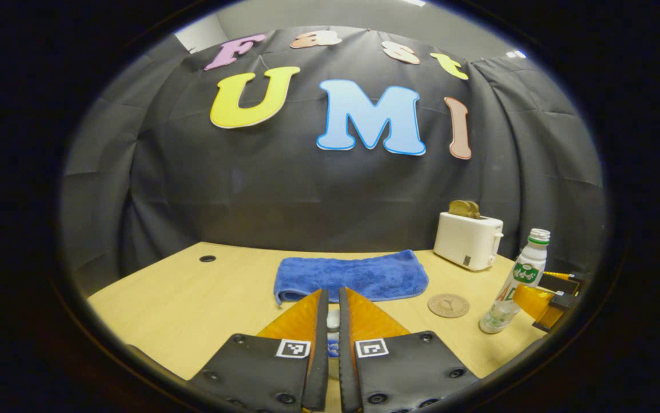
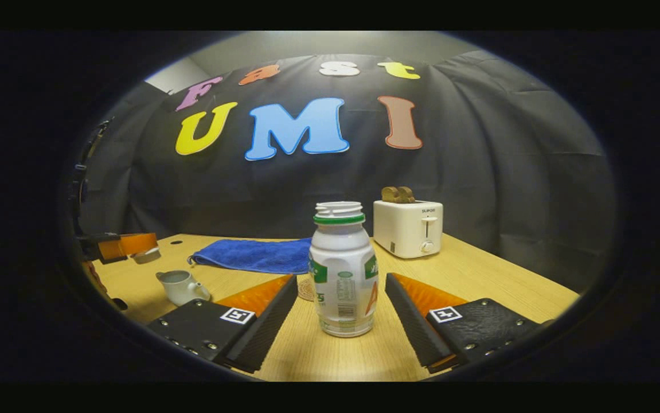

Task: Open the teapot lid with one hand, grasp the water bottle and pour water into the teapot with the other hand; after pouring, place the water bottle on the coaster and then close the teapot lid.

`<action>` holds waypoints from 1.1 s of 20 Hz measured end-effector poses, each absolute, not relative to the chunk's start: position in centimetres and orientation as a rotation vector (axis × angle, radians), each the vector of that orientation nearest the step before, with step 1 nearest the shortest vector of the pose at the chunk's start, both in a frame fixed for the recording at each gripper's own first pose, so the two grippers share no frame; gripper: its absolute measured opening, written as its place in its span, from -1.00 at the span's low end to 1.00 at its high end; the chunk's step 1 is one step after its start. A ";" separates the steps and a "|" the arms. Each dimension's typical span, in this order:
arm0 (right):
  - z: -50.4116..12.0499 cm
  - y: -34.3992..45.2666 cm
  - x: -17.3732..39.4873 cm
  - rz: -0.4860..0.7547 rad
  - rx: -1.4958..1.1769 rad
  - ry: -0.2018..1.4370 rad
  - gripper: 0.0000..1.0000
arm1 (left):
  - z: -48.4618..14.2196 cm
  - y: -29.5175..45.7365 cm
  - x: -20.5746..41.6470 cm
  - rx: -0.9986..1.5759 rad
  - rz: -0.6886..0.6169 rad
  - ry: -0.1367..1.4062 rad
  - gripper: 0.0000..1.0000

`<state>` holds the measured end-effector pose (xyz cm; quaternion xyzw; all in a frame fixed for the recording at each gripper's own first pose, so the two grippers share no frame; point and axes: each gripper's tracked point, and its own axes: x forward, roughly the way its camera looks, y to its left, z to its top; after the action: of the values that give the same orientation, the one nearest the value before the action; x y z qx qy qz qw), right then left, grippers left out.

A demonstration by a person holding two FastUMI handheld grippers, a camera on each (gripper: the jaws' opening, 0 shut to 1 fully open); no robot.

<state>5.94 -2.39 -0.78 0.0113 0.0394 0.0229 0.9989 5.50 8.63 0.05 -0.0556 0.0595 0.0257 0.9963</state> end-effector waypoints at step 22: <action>-2.1 -1.1 8.6 0.027 -0.162 0.157 0.62 | -1.5 14.2 3.0 -0.177 0.112 0.114 -0.63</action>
<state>8.57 -1.11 -2.10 -0.0810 0.0781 0.0134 0.9936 3.02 14.20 -1.46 -0.0883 0.0570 0.0558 0.9929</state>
